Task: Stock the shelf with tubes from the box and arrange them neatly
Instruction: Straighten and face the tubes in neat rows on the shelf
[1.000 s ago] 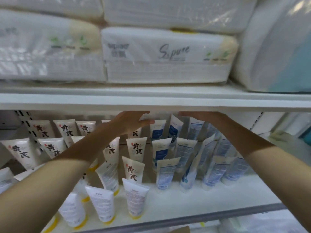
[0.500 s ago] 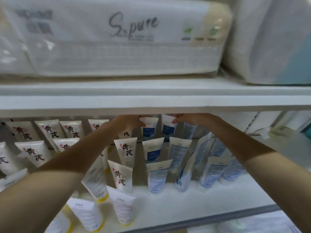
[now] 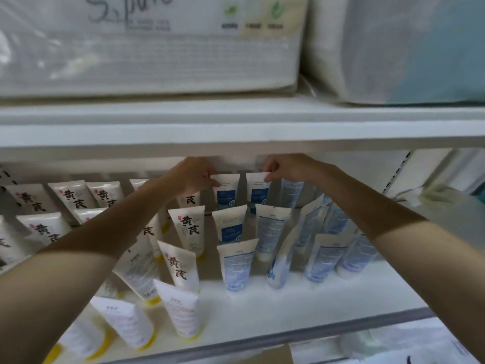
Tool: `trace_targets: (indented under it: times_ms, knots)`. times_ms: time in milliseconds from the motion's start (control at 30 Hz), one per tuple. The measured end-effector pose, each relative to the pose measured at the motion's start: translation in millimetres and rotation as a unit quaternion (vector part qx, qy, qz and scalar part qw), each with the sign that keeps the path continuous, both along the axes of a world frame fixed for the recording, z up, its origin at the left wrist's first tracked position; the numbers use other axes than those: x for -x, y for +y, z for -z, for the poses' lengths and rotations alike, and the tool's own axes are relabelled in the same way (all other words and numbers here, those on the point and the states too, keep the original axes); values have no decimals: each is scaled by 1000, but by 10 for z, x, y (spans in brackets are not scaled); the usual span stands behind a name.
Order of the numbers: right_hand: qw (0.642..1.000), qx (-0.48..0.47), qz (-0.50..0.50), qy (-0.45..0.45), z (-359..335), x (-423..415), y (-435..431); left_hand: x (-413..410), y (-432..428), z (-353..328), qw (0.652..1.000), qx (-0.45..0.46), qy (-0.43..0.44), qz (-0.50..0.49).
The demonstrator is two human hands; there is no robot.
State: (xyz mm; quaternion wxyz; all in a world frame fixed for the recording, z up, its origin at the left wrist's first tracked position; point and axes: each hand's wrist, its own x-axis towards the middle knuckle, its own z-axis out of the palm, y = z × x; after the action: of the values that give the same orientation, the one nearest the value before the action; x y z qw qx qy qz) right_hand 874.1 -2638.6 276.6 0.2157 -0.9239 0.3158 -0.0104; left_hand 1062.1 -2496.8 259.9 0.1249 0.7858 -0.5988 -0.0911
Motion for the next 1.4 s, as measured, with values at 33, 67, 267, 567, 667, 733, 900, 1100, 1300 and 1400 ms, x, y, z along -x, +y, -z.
trace_targets:
  times_ms: [33,67,267,567,667,733,900,1100,1300,1400]
  knots:
    - [1000,16,-11,5,-15,-3,19,13,51,-38,1000,19,7,-5]
    - [999,32,-22,6,-22,-6,14,36,114,-87,999,42,12,-12]
    - [987,125,-50,-88,-116,131,18,446,644,-371,990,133,7,-48]
    - [982,124,-115,-82,-288,603,432,1062,1155,-510,990,12,-72,-118]
    - [983,127,-103,-78,-390,808,656,1213,1238,-566,988,-9,-90,-122]
    - [986,123,-86,-68,-445,968,806,1300,1297,-627,989,-1,-98,-113]
    - [993,114,-10,-26,-492,1239,1060,1384,1451,-636,991,51,-89,-82]
    - [993,108,-31,-28,-542,1411,1225,1518,1573,-618,995,64,-46,-62]
    - [985,135,-104,-17,-659,1212,985,1504,1459,-760,989,69,-25,-130]
    - [981,116,-150,-34,-586,1081,813,1498,1297,-756,985,48,-15,-167]
